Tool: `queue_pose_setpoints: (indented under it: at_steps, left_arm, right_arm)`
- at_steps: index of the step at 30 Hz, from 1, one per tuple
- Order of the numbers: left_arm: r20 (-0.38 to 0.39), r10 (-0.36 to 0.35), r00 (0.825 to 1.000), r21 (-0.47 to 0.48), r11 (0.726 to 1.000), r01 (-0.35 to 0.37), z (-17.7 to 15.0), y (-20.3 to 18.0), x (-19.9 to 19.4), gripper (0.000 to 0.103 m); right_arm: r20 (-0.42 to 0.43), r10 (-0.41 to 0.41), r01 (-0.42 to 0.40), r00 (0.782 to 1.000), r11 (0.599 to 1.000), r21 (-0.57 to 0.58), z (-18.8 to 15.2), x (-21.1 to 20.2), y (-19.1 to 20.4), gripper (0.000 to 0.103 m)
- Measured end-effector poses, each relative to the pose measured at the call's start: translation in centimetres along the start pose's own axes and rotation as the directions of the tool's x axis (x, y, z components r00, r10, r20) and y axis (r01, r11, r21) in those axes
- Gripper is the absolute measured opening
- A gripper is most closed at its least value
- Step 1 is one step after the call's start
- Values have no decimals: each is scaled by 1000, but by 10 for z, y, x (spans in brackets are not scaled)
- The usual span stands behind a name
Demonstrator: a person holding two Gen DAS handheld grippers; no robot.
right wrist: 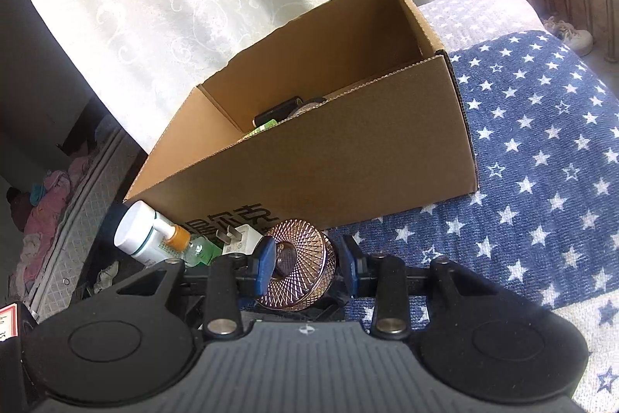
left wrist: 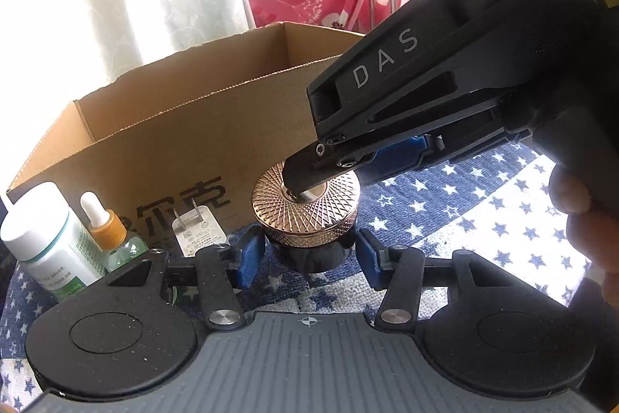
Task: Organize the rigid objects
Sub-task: 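Grasp the rose-gold jar around its body with the right gripper, then lower the rose-gold jar into the box and open the right gripper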
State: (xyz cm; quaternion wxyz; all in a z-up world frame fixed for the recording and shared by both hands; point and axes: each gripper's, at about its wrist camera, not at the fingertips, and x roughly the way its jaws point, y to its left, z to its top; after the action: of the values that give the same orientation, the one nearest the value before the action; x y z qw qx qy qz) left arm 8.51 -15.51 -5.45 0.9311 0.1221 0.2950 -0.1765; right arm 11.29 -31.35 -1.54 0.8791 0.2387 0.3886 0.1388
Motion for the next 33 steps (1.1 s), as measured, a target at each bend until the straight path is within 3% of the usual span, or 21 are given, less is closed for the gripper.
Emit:
queue_pose_setpoints:
  at_steps: [6,12,16,20,22,26,33]
  left_arm:
    - [101,-3,995,25,1000,0,26,7,-40,51]
    - [167,5,986,20,1000,-8,67,30,-61,51]
    - [111,-29,993,-13,999,31,109,61,-48,51]
    - [-27,-71,997,-36,997,70,143,90,-6,51]
    - [-128,-109,986,-80,992,100,153,105,26,51]
    - [-278,-167,946,-148,980,129,159,119,78,51]
    - [-447,-211,869,-203,970,131,157,112,120,51]
  right_arm:
    - [106,-1,11,994,996,-92,11,-43,40,39]
    - [181,36,-4,983,985,-175,50,-61,73,39]
    - [163,55,-22,985,980,-198,91,-46,83,39]
    - [61,45,-34,997,986,-164,137,-6,75,39]
    - [-7,33,-34,999,991,-131,153,20,67,39]
    - [-129,15,-23,992,998,-62,169,68,38,39]
    - [-291,-23,21,956,1000,-10,173,123,5,39]
